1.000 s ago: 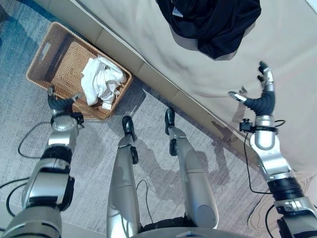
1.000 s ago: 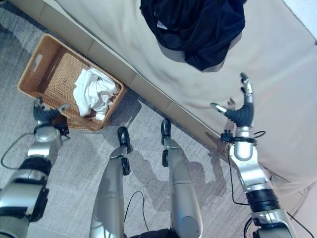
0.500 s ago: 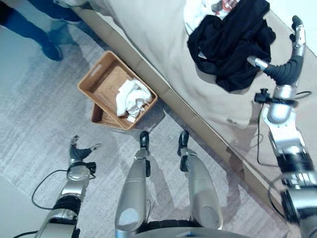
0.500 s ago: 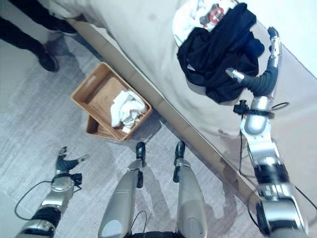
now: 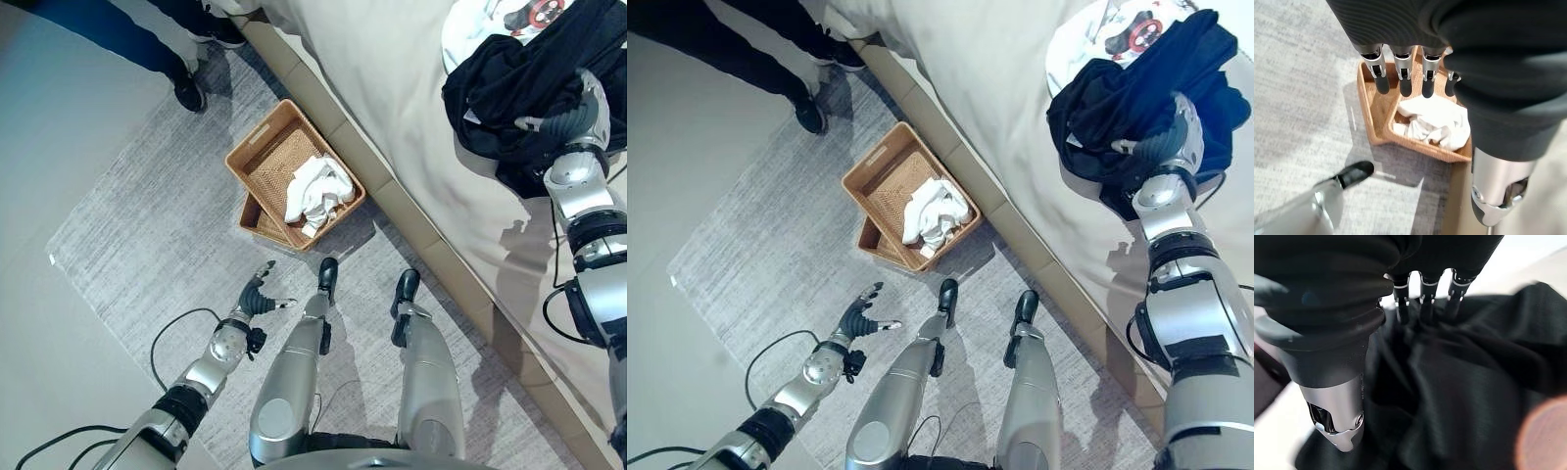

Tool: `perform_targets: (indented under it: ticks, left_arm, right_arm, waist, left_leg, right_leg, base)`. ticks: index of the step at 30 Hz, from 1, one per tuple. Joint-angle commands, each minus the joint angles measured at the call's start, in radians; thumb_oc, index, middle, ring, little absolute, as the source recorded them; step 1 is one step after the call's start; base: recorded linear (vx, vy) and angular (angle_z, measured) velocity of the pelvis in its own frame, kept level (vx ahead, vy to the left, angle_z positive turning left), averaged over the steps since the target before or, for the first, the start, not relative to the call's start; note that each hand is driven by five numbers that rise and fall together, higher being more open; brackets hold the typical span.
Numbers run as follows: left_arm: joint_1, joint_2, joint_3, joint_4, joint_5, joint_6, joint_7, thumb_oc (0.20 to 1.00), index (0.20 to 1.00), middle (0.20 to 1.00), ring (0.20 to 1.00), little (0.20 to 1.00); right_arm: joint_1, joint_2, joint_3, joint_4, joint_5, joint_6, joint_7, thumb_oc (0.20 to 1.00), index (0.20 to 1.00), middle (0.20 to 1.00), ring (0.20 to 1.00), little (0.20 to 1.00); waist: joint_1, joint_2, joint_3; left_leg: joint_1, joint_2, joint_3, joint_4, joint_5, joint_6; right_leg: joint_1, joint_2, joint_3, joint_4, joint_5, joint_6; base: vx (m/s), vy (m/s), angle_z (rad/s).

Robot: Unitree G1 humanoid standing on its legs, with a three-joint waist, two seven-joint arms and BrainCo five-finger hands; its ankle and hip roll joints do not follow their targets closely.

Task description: Pick up clothes into the bucket

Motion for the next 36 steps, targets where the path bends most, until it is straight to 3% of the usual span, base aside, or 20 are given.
perform_targets:
  ticks: [1, 2, 4, 9, 10, 11, 12, 22, 23, 25, 27, 31, 36]
  left_arm:
    - [0.001, -0.012, -0.024, -0.016, -0.008, -0.022, -0.009, 1.0, 1.0, 1.0, 1.0, 1.0]
    - [0.0, -0.012, -0.024, -0.018, -0.008, -0.022, -0.009, 1.0, 1.0, 1.0, 1.0, 1.0]
    - [-0.001, -0.015, -0.031, -0.026, -0.02, -0.023, -0.009, 1.0, 1.0, 1.0, 1.0, 1.0]
    - [-0.015, -0.018, -0.049, -0.038, -0.029, -0.019, -0.004, 1.0, 1.0, 1.0, 1.0, 1.0]
    - [-0.018, -0.019, -0.047, -0.046, -0.035, -0.019, -0.006, 1.0, 1.0, 1.0, 1.0, 1.0]
    - [-0.02, -0.022, -0.047, -0.045, -0.037, -0.018, -0.005, 1.0, 1.0, 1.0, 1.0, 1.0]
    - [-0.023, -0.026, -0.049, -0.044, -0.039, -0.017, -0.002, 1.0, 1.0, 1.0, 1.0, 1.0]
    - [-0.067, -0.026, -0.036, -0.115, -0.088, -0.047, 0.05, 1.0, 1.0, 1.0, 1.0, 1.0]
    - [-0.07, -0.024, -0.032, -0.122, -0.085, -0.052, 0.056, 1.0, 1.0, 1.0, 1.0, 1.0]
    - [-0.063, -0.014, -0.025, -0.122, -0.084, -0.061, 0.062, 1.0, 1.0, 1.0, 1.0, 1.0]
    - [-0.059, -0.002, -0.012, -0.125, -0.079, -0.067, 0.067, 1.0, 1.0, 1.0, 1.0, 1.0]
    - [-0.051, 0.016, 0.014, -0.111, -0.063, -0.074, 0.077, 1.0, 1.0, 1.0, 1.0, 1.0]
    - [-0.034, 0.03, 0.057, -0.088, -0.057, -0.077, 0.068, 1.0, 1.0, 1.0, 1.0, 1.0]
  right_arm:
    - [-0.09, -0.097, 0.091, 0.059, -0.035, 0.024, 0.021, 1.0, 1.0, 1.0, 1.0, 1.0]
    - [-0.093, -0.098, 0.091, 0.06, -0.035, 0.023, 0.021, 1.0, 1.0, 1.0, 1.0, 1.0]
    - [-0.106, -0.103, 0.108, 0.081, -0.045, 0.03, 0.031, 1.0, 1.0, 1.0, 1.0, 1.0]
    - [-0.137, -0.111, 0.154, 0.118, -0.074, 0.044, 0.068, 1.0, 1.0, 1.0, 1.0, 1.0]
    - [-0.146, -0.11, 0.174, 0.123, -0.094, 0.049, 0.082, 0.592, 0.592, 0.592, 0.592, 0.592]
    - [-0.16, -0.108, 0.187, 0.124, -0.1, 0.053, 0.088, 0.454, 0.454, 0.454, 0.454, 0.454]
    - [-0.169, -0.104, 0.187, 0.127, -0.095, 0.055, 0.085, 0.2, 0.2, 0.2, 0.2, 0.2]
    - [-0.209, -0.1, 0.183, -0.036, -0.003, -0.001, -0.022, 0.2, 0.2, 0.2, 0.2, 0.2]
    - [-0.21, -0.109, 0.17, -0.084, 0.014, -0.018, -0.054, 0.2, 0.2, 0.2, 0.2, 0.2]
    - [-0.204, -0.129, 0.163, -0.182, 0.027, -0.036, -0.093, 0.2, 0.2, 0.2, 0.2, 0.2]
    - [-0.199, -0.168, 0.139, -0.3, 0.03, -0.051, -0.138, 0.2, 0.2, 0.2, 0.2, 0.2]
    - [-0.175, -0.243, 0.053, -0.526, 0.002, -0.071, -0.246, 0.2, 0.2, 0.2, 0.2, 0.2]
    - [-0.11, -0.281, -0.058, -0.678, -0.03, -0.086, -0.302, 0.2, 0.2, 0.2, 0.2, 0.2]
  waist:
    - [-0.014, 0.037, -0.01]
    - [-0.012, 0.041, -0.01]
    - [-0.013, 0.048, -0.01]
    - [-0.004, 0.067, -0.01]
    - [-0.003, 0.068, -0.01]
    - [-0.004, 0.067, -0.01]
    - [-0.006, 0.067, -0.01]
    - [-0.032, 0.05, -0.01]
    - [-0.035, 0.049, -0.01]
    - [-0.047, 0.033, -0.01]
    - [-0.056, 0.022, -0.01]
    - [-0.078, -0.013, -0.01]
    - [-0.096, -0.058, -0.01]
  left_leg:
    - [0.009, 0.001, -0.024, 0.042, -0.087, -0.007]
    - [-0.011, 0.001, -0.022, 0.044, -0.063, -0.003]
    - [-0.016, -0.001, -0.023, 0.036, -0.08, -0.008]
    - [-0.086, -0.007, -0.013, 0.039, -0.071, -0.006]
    - [-0.097, -0.007, -0.011, 0.039, -0.069, -0.006]
    - [-0.108, -0.007, -0.009, 0.039, -0.067, -0.005]
    - [-0.116, -0.006, -0.006, 0.038, -0.066, -0.005]
    - [-0.142, -0.011, 0.014, 0.051, -0.07, -0.007]
    - [-0.165, -0.009, 0.017, 0.054, -0.044, -0.005]
    - [-0.131, -0.012, 0.012, 0.056, -0.072, -0.01]
    - [-0.141, -0.01, 0.018, 0.06, -0.049, -0.01]
    - [-0.087, -0.006, 0.019, 0.066, -0.062, -0.013]
    - [0.005, 0.007, 0.029, 0.074, -0.083, -0.013]
  right_leg:
    - [-0.001, -0.022, 0.002, 0.054, -0.06, 0.039]
    - [-0.016, -0.023, -0.009, 0.047, -0.028, 0.031]
    - [-0.036, -0.027, 0.004, 0.069, -0.066, 0.036]
    - [-0.131, -0.03, 0.024, 0.095, -0.063, 0.036]
    - [-0.143, -0.029, 0.027, 0.095, -0.061, 0.036]
    - [-0.157, -0.027, 0.032, 0.097, -0.059, 0.035]
    - [-0.166, -0.025, 0.037, 0.097, -0.058, 0.036]
    - [-0.188, -0.014, 0.067, 0.069, -0.036, 0.039]
    - [-0.201, -0.014, 0.058, 0.054, 0.002, 0.031]
    - [-0.168, -0.01, 0.073, 0.057, -0.029, 0.039]
    - [-0.166, -0.01, 0.06, 0.04, 0.009, 0.031]
    - [-0.086, -0.002, 0.06, 0.003, 0.022, 0.034]
    - [0.03, 0.022, 0.059, -0.048, 0.038, 0.036]
  base:
    - [0.01, -0.027, 0.13]
    - [0.02, -0.025, 0.15]
    - [0.06, -0.02, 0.2]
    - [0.03, -0.007, 0.04]
    - [0.02, -0.012, -0.04]
    - [0.02, -0.017, -0.05]
    - [0.0, 0.0, 0.0]
    - [-0.01, 0.007, -0.05]
    - [-0.1, 0.019, -0.02]
    - [-0.02, -0.003, 0.0]
    - [-0.08, 0.01, -0.04]
    - [-0.05, -0.01, 0.0]
    - [-0.03, -0.012, -0.06]
